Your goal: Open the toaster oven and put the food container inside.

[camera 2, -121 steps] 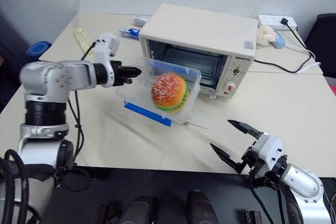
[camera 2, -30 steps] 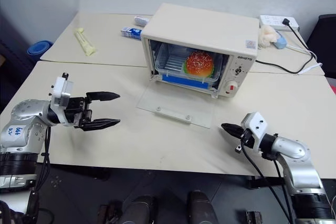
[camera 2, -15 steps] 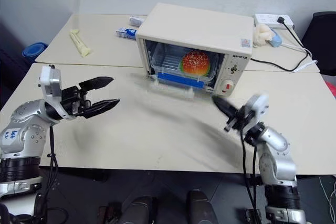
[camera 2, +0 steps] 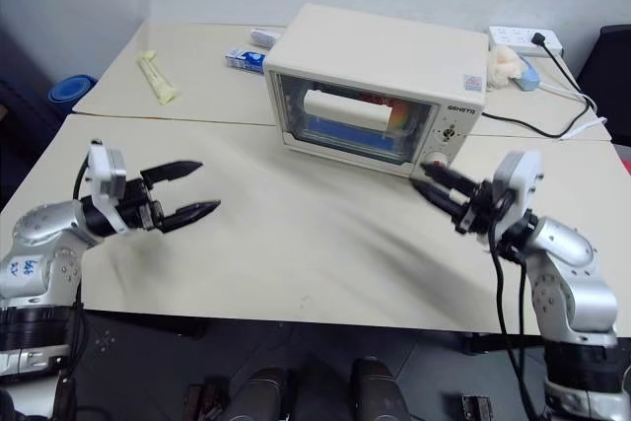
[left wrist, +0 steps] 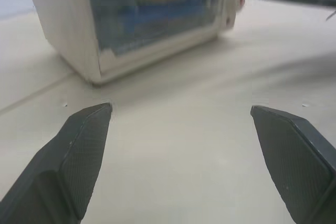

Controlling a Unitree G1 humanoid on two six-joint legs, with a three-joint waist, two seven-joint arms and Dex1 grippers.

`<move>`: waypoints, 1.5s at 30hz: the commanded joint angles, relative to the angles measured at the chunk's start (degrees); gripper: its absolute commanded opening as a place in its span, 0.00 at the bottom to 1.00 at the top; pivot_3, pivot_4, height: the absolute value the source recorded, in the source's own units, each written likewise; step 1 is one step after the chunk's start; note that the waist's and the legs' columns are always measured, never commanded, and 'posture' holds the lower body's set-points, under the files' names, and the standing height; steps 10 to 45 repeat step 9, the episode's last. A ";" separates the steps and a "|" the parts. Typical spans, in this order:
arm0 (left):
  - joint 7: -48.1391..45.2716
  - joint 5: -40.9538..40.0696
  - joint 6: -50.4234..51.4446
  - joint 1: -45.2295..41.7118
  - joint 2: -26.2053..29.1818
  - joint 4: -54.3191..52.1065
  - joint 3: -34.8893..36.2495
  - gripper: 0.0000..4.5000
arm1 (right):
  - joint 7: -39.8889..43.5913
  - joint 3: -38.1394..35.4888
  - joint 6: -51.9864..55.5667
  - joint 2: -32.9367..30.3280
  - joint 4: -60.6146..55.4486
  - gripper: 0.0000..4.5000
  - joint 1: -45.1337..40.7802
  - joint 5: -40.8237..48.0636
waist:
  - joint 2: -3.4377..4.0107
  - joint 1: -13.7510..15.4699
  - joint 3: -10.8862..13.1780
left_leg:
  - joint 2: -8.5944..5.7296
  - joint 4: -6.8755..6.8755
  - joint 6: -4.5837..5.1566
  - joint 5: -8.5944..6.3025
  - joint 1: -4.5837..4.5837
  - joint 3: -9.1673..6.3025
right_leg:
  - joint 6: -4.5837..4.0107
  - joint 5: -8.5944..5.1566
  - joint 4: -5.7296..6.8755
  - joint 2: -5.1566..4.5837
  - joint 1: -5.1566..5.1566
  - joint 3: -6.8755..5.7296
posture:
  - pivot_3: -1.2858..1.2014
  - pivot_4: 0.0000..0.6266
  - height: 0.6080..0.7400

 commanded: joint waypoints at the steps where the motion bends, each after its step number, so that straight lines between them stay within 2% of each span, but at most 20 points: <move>1: -3.65 3.26 -5.96 5.48 3.20 2.05 0.14 1.00 | 6.53 0.55 -6.14 -2.15 -2.45 0.67 5.65 -2.89 | 0.00 -0.31 0.00 | 0.01 -0.05 0.01 -0.01 0.07 0.06 | 0.00 0.00 0.01 0.01 0.01 0.04 | 0.52 0.24 1.00; 5: -0.35 3.14 -8.98 8.00 2.33 1.35 2.23 1.00 | 7.87 0.58 -10.96 -1.15 -0.76 0.98 9.09 -5.03 | 0.00 0.00 0.00 | 0.08 -0.02 0.24 -0.12 0.10 0.02 | 0.00 0.00 0.03 0.00 0.06 0.02 | 0.52 0.24 1.00; 6: 0.54 3.06 -9.14 8.27 2.14 1.02 2.52 1.00 | 7.82 0.58 -12.07 -0.88 -0.44 0.99 9.33 -5.54 | 0.00 0.10 0.00 | 0.10 -0.02 0.23 -0.11 0.17 0.00 | 0.01 0.01 0.03 0.00 0.13 0.00 | 0.52 0.24 1.00; 9: 2.80 2.95 -9.18 9.11 1.57 -1.23 2.71 1.00 | 5.26 0.05 -12.76 1.09 0.36 0.99 8.56 -5.03 | 0.01 0.20 0.00 | 0.10 -0.02 0.22 -0.11 0.21 -0.08 | 0.00 0.01 0.05 -0.02 0.19 -0.03 | 0.52 0.24 1.00; 45: 2.80 2.95 -9.18 9.11 1.57 -1.23 2.71 1.00 | 5.26 0.05 -12.76 1.09 0.36 0.99 8.56 -5.03 | 0.01 0.20 0.00 | 0.10 -0.02 0.22 -0.11 0.21 -0.08 | 0.00 0.01 0.05 -0.02 0.19 -0.03 | 0.52 0.24 1.00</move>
